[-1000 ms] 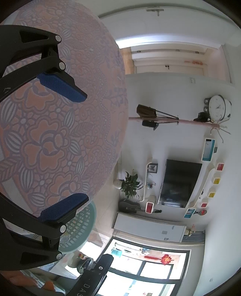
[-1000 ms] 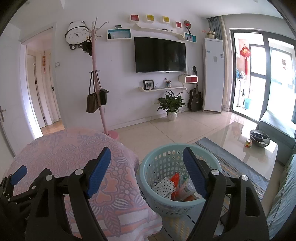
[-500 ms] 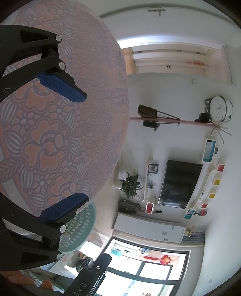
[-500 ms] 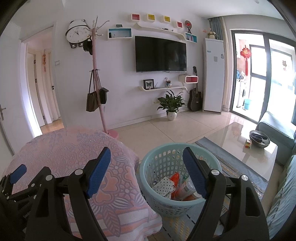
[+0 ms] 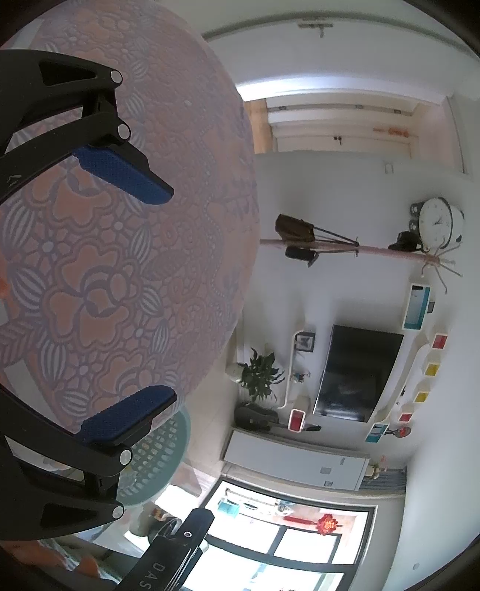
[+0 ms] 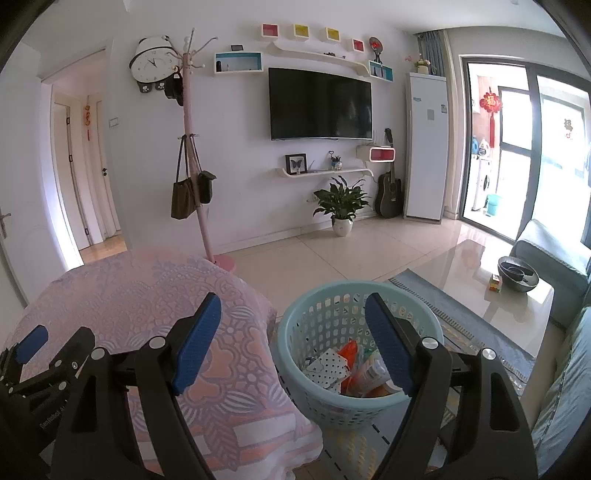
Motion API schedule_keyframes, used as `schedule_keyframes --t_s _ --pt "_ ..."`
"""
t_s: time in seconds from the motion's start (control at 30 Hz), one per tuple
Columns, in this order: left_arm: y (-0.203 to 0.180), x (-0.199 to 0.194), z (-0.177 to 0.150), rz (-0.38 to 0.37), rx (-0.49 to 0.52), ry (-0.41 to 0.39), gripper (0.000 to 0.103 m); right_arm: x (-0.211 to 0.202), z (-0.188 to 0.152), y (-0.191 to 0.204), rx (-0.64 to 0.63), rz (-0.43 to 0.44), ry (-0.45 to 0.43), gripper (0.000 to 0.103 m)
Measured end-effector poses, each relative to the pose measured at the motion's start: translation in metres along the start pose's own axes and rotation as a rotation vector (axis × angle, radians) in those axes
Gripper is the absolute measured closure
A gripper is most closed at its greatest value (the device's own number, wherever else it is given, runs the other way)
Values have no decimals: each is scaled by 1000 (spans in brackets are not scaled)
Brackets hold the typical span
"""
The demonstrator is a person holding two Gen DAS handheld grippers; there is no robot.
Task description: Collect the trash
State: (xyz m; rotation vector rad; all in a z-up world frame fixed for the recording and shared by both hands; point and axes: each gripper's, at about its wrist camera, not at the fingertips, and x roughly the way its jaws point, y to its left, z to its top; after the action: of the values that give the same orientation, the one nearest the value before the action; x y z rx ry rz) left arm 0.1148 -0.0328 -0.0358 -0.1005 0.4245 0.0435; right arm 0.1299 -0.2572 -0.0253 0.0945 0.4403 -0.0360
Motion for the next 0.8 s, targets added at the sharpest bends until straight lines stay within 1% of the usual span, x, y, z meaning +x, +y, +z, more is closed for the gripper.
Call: schedule_keyframes --t_s 0.23,0.6,0.8 --pt "-12 -4 -1 15 27 -10 8 1 -3 -1 3 1 -1 27" --pt "-17 -7 0 27 39 -14 8 -1 0 -2 15 -7 -4 27" --pt "-15 -16 10 26 27 -13 8 -8 6 -1 8 -2 -18 27"
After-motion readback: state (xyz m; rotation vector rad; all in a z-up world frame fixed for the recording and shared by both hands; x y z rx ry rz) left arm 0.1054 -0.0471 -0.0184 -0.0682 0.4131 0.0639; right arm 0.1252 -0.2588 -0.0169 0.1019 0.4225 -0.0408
